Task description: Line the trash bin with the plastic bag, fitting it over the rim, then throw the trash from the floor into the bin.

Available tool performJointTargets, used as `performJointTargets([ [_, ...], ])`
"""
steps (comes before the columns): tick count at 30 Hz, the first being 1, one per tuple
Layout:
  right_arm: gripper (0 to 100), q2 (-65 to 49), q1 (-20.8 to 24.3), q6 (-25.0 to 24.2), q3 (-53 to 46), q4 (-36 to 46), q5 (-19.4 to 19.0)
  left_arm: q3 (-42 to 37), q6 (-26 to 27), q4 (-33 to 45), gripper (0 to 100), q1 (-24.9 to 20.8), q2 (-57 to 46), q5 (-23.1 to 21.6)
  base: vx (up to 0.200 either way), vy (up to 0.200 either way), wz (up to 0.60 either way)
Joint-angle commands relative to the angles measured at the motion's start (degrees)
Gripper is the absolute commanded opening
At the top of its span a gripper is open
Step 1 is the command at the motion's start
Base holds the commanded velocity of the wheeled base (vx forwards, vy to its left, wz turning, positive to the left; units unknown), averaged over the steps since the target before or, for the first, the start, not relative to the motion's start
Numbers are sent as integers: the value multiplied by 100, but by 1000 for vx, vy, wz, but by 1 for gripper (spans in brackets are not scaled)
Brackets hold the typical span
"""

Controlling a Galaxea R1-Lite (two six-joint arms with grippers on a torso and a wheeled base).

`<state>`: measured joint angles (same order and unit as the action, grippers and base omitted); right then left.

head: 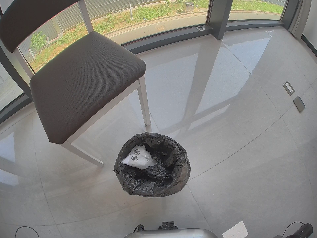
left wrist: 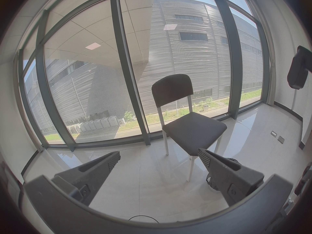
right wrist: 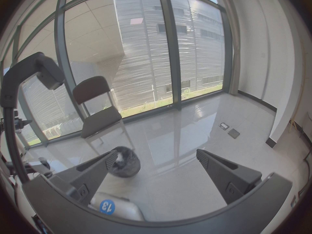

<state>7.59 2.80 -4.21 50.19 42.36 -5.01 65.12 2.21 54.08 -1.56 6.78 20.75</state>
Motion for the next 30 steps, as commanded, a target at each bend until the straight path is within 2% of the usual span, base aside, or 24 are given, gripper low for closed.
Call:
performJointTargets([
  [1,100,-162,177,-230,-1020,-1072,615,80,17,173,100,191,-212,8,0,0,0],
  [12,100,-153,-280,-142,-1609,-1503,527,80,34,182,100,262,-256,8,0,0,0],
  [13,100,-188,-298,-72,-1934,-1802,413,62,34,182,100,262,-282,8,0,0,0],
  [18,100,-724,-280,-1,-3797,-3489,352,44,34,305,100,270,-335,-1,0,0,0],
  [22,100,-751,-289,333,-5010,-4764,563,62,34,323,100,270,-335,-1,0,0,0],
  [25,100,-759,-280,412,-5001,-4482,765,44,25,349,100,262,-370,-1,0,0,0],
  [27,100,-759,-280,166,-5010,-4474,677,9,34,367,100,244,-423,-1,0,0,0],
  [30,100,-759,-280,341,-5019,-4359,501,-131,43,375,100,218,-546,-1,0,0,0],
])
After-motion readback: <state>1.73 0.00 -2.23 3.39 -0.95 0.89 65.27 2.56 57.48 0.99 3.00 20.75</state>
